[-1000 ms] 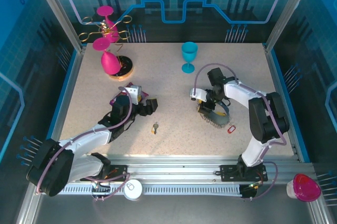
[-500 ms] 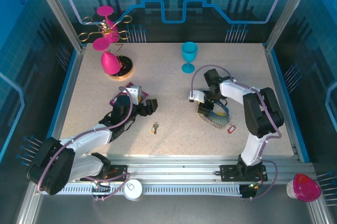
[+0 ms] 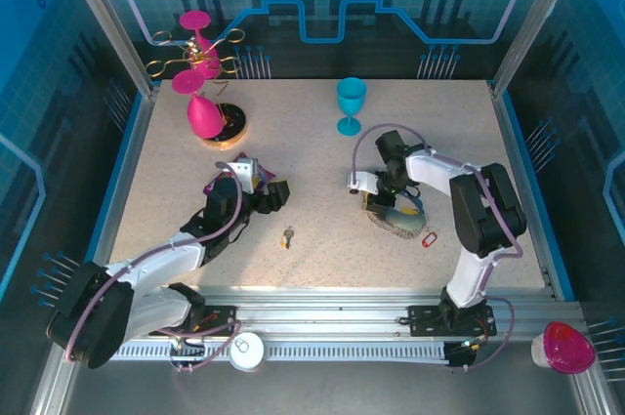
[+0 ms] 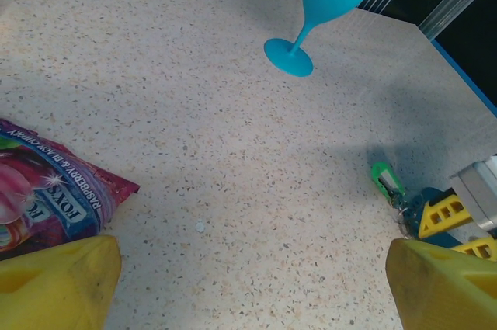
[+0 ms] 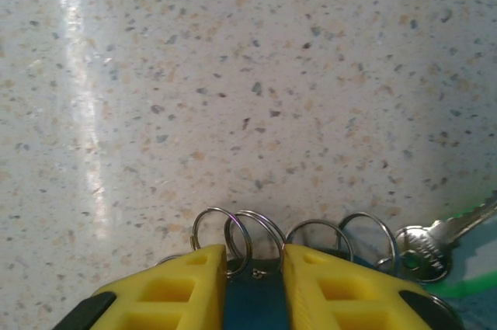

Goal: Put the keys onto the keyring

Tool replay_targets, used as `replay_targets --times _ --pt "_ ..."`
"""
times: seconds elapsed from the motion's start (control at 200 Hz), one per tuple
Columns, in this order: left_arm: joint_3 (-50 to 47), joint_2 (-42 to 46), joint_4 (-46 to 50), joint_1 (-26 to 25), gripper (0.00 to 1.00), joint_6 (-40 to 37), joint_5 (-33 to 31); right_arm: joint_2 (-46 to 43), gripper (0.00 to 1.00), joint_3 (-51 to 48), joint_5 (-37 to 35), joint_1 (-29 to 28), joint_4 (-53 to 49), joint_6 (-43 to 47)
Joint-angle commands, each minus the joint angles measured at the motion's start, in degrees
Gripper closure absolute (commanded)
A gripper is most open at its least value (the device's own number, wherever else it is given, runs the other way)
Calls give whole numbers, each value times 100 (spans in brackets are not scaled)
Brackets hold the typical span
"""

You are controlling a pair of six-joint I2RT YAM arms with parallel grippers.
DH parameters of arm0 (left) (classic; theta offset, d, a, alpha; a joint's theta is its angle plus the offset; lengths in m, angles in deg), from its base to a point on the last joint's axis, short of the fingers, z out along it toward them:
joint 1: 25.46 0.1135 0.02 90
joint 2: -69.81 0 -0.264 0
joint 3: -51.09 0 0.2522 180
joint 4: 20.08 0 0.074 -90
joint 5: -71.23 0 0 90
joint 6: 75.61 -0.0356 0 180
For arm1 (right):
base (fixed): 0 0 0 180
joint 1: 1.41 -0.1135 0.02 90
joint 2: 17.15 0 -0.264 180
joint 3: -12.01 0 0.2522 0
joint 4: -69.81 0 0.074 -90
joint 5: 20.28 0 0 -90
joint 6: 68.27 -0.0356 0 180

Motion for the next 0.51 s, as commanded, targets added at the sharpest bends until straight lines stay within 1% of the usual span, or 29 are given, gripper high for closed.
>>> replay_targets --times 0.0,0.195,0.315,0.415,0.5 --pt "-143 164 35 -63 11 63 -151 -399 72 -267 76 -86 -354 156" --pt "-149 237 -1 -64 11 9 -137 -1113 68 -659 143 -112 -775 434" --pt "78 236 173 -61 11 -267 166 -1487 66 -755 147 -121 -969 460" --pt "384 116 496 -53 10 -691 483 -1763 64 -700 80 -67 -689 155" --pt "680 -101 738 -52 10 -913 680 -1886 63 -619 240 90 35 -720"
